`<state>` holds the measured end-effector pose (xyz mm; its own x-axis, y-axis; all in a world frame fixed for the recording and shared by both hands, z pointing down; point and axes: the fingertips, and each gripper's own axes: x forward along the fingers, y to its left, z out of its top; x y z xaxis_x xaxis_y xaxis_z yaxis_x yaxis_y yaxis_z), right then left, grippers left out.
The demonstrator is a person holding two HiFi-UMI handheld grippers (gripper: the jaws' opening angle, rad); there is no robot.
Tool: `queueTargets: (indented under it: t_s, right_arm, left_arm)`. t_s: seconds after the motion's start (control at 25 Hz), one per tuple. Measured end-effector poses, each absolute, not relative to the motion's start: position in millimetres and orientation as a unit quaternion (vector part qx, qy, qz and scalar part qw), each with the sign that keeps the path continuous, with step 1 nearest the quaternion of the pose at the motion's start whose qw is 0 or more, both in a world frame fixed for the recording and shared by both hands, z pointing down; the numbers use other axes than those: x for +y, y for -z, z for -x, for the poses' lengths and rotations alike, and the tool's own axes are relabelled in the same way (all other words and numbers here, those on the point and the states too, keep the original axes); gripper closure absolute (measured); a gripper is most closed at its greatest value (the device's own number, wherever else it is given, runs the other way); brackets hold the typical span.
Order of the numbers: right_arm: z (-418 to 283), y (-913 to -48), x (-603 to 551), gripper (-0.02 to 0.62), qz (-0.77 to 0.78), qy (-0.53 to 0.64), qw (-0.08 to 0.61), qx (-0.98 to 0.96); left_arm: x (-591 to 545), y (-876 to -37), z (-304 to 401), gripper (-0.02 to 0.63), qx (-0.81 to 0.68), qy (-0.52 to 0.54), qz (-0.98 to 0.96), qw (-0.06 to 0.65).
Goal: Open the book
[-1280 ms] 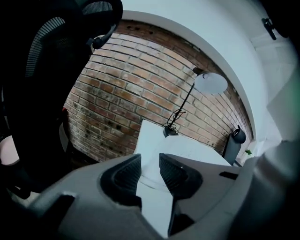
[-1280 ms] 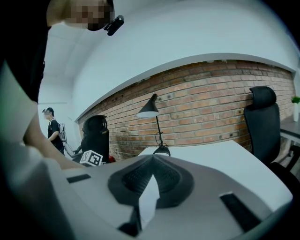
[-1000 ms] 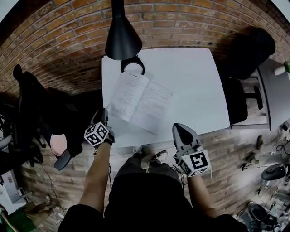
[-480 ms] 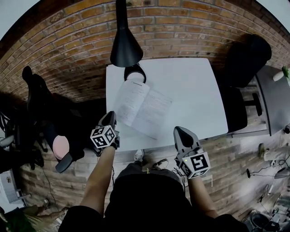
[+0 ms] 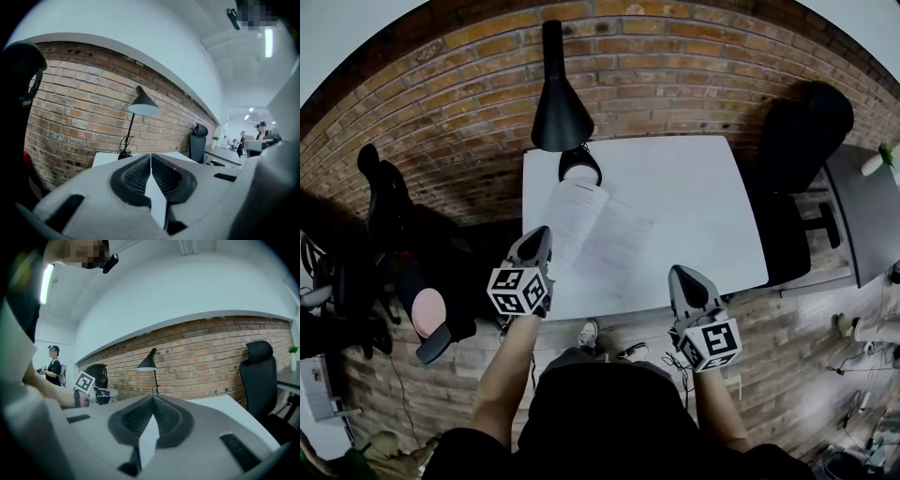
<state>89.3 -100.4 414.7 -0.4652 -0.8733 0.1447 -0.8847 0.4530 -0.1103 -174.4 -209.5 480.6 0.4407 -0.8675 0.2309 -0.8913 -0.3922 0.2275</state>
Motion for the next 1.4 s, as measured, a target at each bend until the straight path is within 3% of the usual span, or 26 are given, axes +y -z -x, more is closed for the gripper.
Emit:
queueTargets:
  t_s: [0.64, 1.4]
  right_arm:
    - [-127.4, -363.5, -96.0, 0.584, -0.547, -0.053, -0.021, -0.835]
    - [-169.0, -341.9, -93.7, 0.584, -0.585, -0.028, -0.011, -0.811]
  left_arm:
    - [-160.8, -327.6, 123.1, 0.581, -0.467, 0.011, -0.884, -0.021]
    - [-112.6, -284.5, 130.6, 0.581, -0.476, 0.026, -0.875, -0.085]
